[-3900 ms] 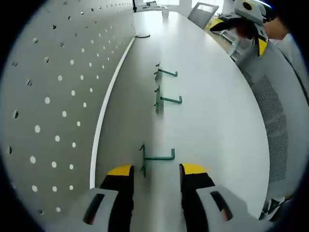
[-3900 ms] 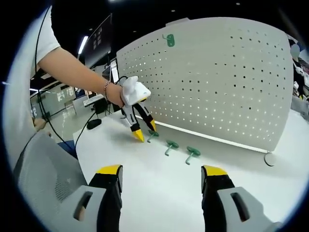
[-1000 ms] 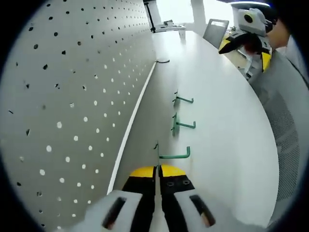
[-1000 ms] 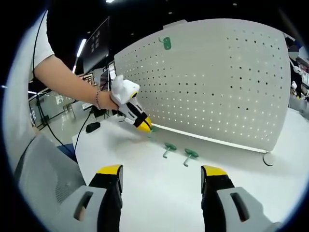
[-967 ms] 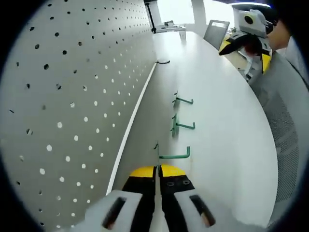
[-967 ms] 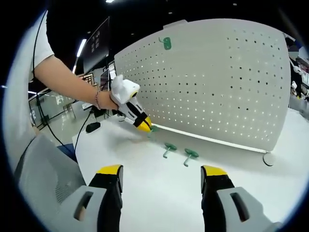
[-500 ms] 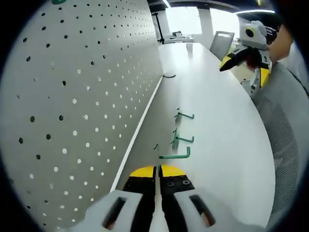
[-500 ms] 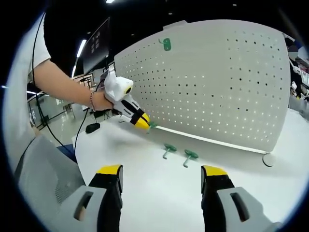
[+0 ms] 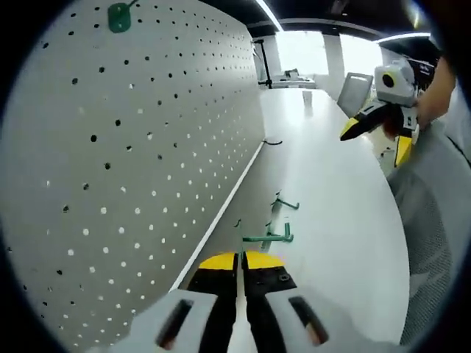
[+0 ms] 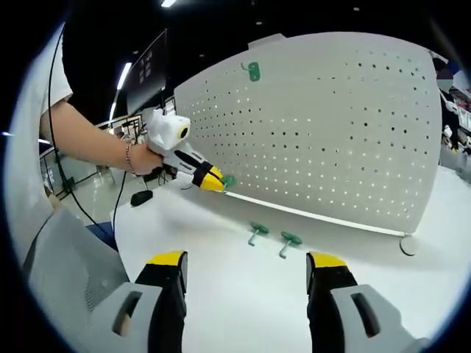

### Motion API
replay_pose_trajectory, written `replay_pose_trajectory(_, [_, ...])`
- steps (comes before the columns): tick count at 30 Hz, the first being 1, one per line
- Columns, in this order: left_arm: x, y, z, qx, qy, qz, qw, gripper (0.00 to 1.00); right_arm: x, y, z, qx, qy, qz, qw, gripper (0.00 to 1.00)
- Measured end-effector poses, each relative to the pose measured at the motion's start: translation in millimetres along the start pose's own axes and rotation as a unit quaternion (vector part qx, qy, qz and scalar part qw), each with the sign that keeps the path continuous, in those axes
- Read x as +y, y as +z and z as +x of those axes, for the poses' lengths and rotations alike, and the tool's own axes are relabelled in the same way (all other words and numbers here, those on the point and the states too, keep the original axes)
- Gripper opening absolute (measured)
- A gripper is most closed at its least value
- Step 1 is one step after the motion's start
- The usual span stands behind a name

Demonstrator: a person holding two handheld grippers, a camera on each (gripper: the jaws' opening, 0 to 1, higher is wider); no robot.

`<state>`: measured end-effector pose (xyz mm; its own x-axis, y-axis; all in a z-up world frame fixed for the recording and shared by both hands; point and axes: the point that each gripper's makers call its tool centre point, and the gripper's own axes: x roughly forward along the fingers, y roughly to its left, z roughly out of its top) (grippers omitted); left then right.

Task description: Insert the hook assembly into the mounting plate slot until the hook locks in place.

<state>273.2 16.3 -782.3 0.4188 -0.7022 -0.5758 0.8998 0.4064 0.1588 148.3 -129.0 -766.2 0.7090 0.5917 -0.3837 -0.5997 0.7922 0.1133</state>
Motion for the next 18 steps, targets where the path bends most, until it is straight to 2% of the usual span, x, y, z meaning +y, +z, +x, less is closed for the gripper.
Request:
replay_pose_trajectory(5, [-3.6,11.6,-8,-0.027,0.016,-0.008,0.9995,0.02,1,1.9,0,-0.003,0.001,0.000,1.0000,0.63])
replay_pose_trajectory(10, [-8.3,15.2,-14,-0.041,0.025,-0.012,0.9988,0.01,1,2.3,0,-0.004,0.002,0.001,1.0000,0.63])
replay_pose_trajectory(13, [-9.8,23.2,-21,-0.065,0.033,-0.031,0.9969,0.01,1,3.1,0,-0.007,0.001,0.002,1.0000,0.63])
replay_pose_trajectory(18, [-14.2,29.5,-29,-0.081,0.047,-0.035,0.9950,0.01,1,4.6,0,-0.010,0.002,0.002,0.9999,0.63])
